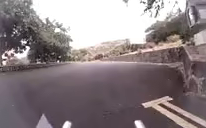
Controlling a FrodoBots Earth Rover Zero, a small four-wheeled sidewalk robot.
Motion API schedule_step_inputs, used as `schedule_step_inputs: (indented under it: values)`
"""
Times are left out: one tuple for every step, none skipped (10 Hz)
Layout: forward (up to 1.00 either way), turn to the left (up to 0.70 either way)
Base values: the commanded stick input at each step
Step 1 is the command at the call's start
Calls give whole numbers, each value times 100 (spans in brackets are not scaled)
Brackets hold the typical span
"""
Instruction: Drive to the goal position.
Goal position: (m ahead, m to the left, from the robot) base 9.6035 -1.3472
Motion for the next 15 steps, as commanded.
schedule_step_inputs:
  values:
    - [70,0]
    - [70,0]
    - [70,0]
    - [70,0]
    - [70,0]
    - [70,0]
    - [70,0]
    - [70,0]
    - [70,0]
    - [70,0]
    - [70,0]
    - [70,0]
    - [70,0]
    - [70,0]
    - [70,0]
